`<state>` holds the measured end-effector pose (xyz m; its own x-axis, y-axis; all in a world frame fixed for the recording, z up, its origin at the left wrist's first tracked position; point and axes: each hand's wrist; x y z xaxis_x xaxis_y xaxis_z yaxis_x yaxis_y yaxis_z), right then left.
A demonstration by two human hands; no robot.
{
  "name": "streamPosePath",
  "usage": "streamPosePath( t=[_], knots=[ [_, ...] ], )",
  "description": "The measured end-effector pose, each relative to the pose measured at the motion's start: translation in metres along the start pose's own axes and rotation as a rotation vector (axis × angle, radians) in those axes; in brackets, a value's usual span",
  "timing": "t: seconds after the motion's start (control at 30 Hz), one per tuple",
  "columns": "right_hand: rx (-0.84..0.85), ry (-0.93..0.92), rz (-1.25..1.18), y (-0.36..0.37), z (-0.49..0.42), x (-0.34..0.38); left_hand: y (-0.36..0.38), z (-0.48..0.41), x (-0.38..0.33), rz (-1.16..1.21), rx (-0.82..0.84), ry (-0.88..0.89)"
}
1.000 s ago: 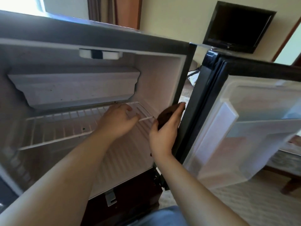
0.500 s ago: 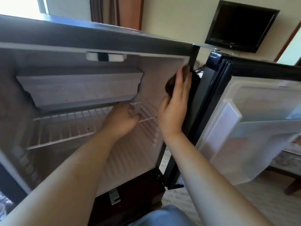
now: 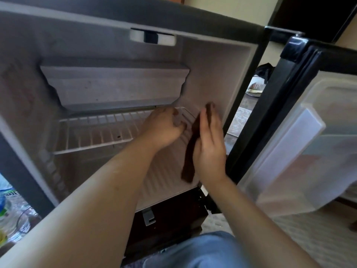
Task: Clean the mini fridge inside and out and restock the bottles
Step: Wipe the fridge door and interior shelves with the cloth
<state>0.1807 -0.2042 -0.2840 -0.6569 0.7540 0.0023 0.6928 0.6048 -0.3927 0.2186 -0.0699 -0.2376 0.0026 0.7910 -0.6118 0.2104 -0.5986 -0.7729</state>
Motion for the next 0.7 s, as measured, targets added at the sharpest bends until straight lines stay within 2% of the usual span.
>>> streamPosePath(
  t=[0.1,0.17,0.23,0.33,0.47,0.53,0.63,0.7],
  knots=[
    [0.153,0.05,0.151,0.008,-0.051,-0.02,-0.001,-0.001,0.0,0.059,0.032,-0.012],
    [0.315,0.019,0.252,0.02,-0.049,-0.029,-0.002,0.001,0.0,0.107,0.051,-0.025],
    [0.399,-0.031,0.353,0.027,-0.034,-0.029,-0.003,0.002,0.0,0.152,0.052,-0.029],
    [0.436,-0.027,0.354,0.019,-0.021,-0.025,-0.004,0.001,0.002,0.178,0.049,-0.022],
    [0.382,0.03,0.346,-0.015,-0.001,-0.018,0.001,-0.002,0.004,0.07,0.065,-0.007],
    [0.338,0.089,0.313,-0.03,0.013,-0.011,0.002,0.004,0.007,-0.022,-0.019,0.113],
    [0.328,0.159,0.231,-0.037,0.032,-0.006,0.022,0.034,0.022,-0.113,-0.175,0.46],
    [0.311,0.187,0.175,-0.034,0.04,-0.001,0.049,0.069,0.043,-0.035,-0.156,0.498]
  ],
)
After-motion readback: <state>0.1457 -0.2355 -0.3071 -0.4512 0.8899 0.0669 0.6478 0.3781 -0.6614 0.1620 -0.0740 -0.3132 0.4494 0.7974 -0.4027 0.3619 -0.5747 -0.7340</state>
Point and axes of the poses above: each hand's wrist, its own z-axis away from the middle knuckle, its own y-axis out of the palm, x = y × z, and after that the axes turned 13 degrees about -y, right-handed
